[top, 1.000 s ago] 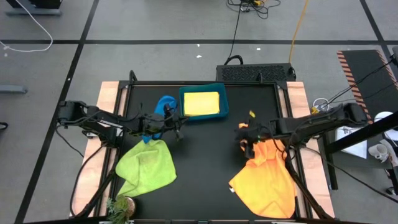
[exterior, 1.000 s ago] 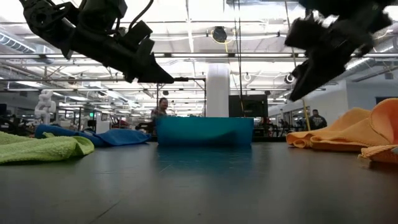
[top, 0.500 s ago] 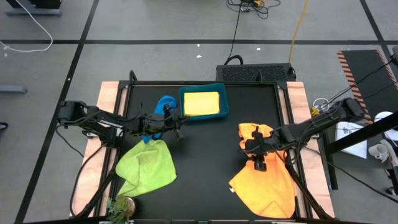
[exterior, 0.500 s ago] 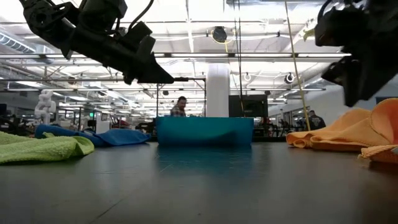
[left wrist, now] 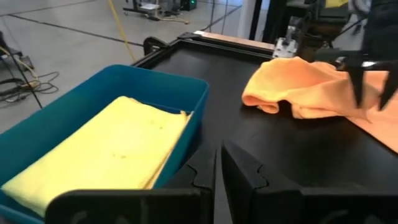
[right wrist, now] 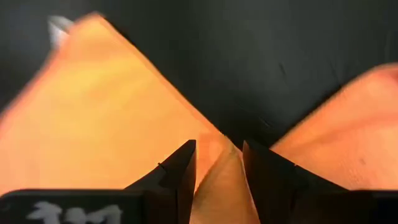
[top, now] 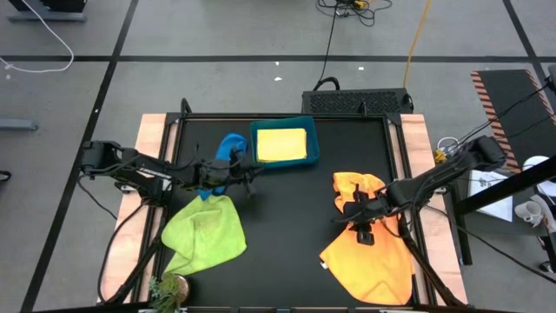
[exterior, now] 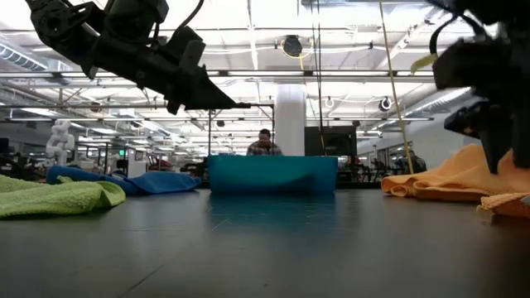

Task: Fold microfiber towels
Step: Fold the top orange microfiber cloth

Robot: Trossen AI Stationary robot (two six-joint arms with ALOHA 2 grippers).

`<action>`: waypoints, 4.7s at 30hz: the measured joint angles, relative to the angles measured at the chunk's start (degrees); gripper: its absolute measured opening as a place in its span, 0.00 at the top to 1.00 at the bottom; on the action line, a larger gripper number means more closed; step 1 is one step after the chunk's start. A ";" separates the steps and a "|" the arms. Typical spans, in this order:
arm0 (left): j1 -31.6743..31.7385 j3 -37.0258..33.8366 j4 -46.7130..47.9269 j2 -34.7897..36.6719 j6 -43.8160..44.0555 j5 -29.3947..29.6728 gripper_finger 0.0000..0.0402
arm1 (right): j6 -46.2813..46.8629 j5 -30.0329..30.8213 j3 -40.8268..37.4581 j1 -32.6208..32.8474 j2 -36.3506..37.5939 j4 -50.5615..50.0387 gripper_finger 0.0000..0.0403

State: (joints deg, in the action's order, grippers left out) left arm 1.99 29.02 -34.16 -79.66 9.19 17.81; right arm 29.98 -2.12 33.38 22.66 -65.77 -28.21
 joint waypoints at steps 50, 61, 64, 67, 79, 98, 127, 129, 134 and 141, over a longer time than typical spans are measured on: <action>-7.41 13.81 -15.96 -26.61 -3.30 -10.28 0.55 | -61.28 29.12 11.87 -0.92 14.52 50.76 1.00; -7.69 25.45 -15.10 -39.93 -3.02 -16.69 0.39 | -61.11 29.25 11.87 -0.92 14.55 52.13 1.00; -8.15 26.89 -14.66 -41.50 -3.29 -19.71 0.39 | -61.13 29.32 11.87 -0.92 14.56 51.99 1.00; -8.55 27.83 -12.47 -42.21 -3.31 -19.87 0.39 | -61.13 29.39 11.87 -0.92 14.55 51.97 1.00; -9.23 27.82 -10.63 -42.27 -3.11 -11.73 0.42 | -61.26 29.43 11.87 -0.92 14.55 51.98 1.00; -7.09 27.74 9.14 -32.74 -9.46 -5.04 0.99 | -56.17 29.40 11.87 -0.92 14.55 42.80 1.00; -28.04 27.76 47.61 10.32 -14.92 42.41 0.99 | -40.40 29.36 8.40 -1.30 14.24 26.61 1.00; -28.56 27.76 47.48 10.86 -14.93 42.66 1.00 | -39.17 29.36 6.76 -1.47 14.24 26.48 1.00; -29.15 27.76 47.60 10.85 -14.93 42.68 0.99 | -35.71 29.34 3.34 -2.16 14.24 26.54 1.00; -29.41 27.76 47.29 11.00 -14.94 42.67 0.99 | -33.57 29.34 1.44 -2.71 14.24 26.62 1.00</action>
State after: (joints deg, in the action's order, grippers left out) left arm -27.42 56.77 13.14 -68.66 -5.75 60.48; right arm -3.60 27.22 34.82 19.94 -51.53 -1.59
